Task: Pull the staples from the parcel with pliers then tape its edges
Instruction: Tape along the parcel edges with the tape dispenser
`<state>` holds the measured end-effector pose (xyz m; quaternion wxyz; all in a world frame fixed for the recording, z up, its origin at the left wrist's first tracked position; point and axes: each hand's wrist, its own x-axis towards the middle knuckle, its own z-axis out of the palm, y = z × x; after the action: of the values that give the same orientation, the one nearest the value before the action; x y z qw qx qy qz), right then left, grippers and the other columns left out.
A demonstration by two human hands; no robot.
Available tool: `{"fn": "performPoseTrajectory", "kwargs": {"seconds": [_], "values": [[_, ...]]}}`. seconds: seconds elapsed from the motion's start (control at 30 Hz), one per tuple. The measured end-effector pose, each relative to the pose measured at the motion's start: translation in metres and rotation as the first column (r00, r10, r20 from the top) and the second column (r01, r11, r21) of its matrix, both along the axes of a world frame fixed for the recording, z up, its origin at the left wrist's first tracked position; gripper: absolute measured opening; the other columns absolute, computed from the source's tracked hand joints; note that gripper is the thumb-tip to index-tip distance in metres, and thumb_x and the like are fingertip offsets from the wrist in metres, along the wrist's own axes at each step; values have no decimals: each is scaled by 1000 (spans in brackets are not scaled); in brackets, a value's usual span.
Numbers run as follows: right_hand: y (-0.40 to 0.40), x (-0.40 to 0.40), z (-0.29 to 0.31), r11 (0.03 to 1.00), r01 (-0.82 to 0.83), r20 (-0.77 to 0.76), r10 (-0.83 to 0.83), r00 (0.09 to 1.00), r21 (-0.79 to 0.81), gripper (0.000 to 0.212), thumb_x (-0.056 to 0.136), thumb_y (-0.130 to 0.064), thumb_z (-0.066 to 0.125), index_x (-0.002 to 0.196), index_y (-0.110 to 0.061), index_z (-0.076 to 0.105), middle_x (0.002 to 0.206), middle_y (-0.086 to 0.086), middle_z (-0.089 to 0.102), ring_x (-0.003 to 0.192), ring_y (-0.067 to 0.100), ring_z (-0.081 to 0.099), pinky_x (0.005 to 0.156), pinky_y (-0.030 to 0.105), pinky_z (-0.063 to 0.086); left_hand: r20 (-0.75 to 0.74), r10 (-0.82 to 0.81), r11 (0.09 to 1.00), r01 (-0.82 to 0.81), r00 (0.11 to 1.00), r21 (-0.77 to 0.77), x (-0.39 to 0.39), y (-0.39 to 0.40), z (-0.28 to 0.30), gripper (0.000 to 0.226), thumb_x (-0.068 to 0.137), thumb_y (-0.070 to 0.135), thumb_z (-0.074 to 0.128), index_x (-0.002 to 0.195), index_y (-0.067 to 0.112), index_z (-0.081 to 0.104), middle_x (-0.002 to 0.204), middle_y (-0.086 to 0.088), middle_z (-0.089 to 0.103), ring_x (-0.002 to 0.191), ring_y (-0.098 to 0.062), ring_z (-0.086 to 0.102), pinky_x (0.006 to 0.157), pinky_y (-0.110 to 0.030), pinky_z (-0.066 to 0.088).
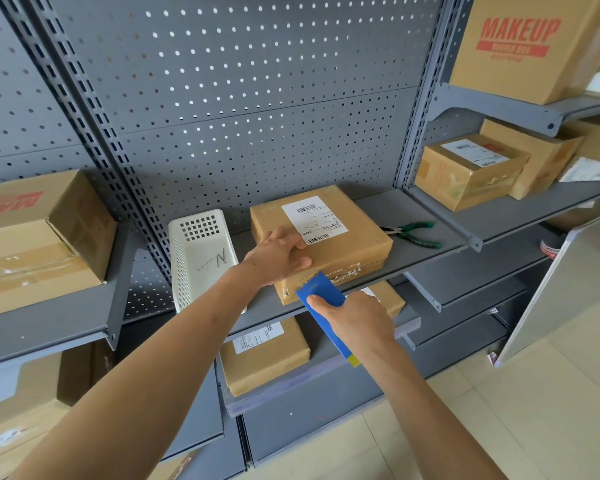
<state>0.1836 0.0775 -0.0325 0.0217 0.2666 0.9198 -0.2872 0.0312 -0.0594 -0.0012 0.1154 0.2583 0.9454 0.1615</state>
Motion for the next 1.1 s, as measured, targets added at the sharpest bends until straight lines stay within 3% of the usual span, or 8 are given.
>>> {"fn": "performPoseTrajectory", "kwargs": {"seconds": [0.17,0.43,0.67,0.87,1.1], "values": [[0,0,0,1000,-15,-4,15,1000,15,71,84,-84,53,68,-15,49,66,-1,55,64,19,59,55,31,43,-2,0,1000,0,1000,8,0,0,0,44,97,49,61,136,29,53,147,-1,37,138,-27,31,116,-47,33],[8,-1,-1,994,-36,-29,39,999,105,69,80,-86,57,71,-18,50,70,-4,53,82,25,66,66,34,46,6,12,1000,-12,1000,20,-1,0,-1,45,97,48,61,137,29,53,148,-1,37,140,-26,29,117,-45,32],[5,0,-1,983,-31,-34,38,999,182,70,82,-84,56,84,-14,59,82,-2,60,90,26,67,70,34,48,16,30,999,-31,999,27,-3,1,-2,44,96,48,63,135,30,55,144,0,39,138,-26,30,117,-45,32],[8,8,-5,982,-66,41,59,997,176,66,82,-82,57,74,-18,49,74,-5,54,82,23,61,67,31,42,10,42,999,-42,999,34,-4,2,-3,41,98,46,61,135,31,55,143,0,39,138,-26,29,118,-45,30],[18,20,-14,993,-16,28,13,1000,118,64,82,-81,57,73,-18,50,72,-5,55,76,23,63,62,31,45,-4,49,999,-49,999,24,-3,2,-7,37,100,46,55,135,33,55,142,1,40,137,-24,32,115,-47,36]]}}
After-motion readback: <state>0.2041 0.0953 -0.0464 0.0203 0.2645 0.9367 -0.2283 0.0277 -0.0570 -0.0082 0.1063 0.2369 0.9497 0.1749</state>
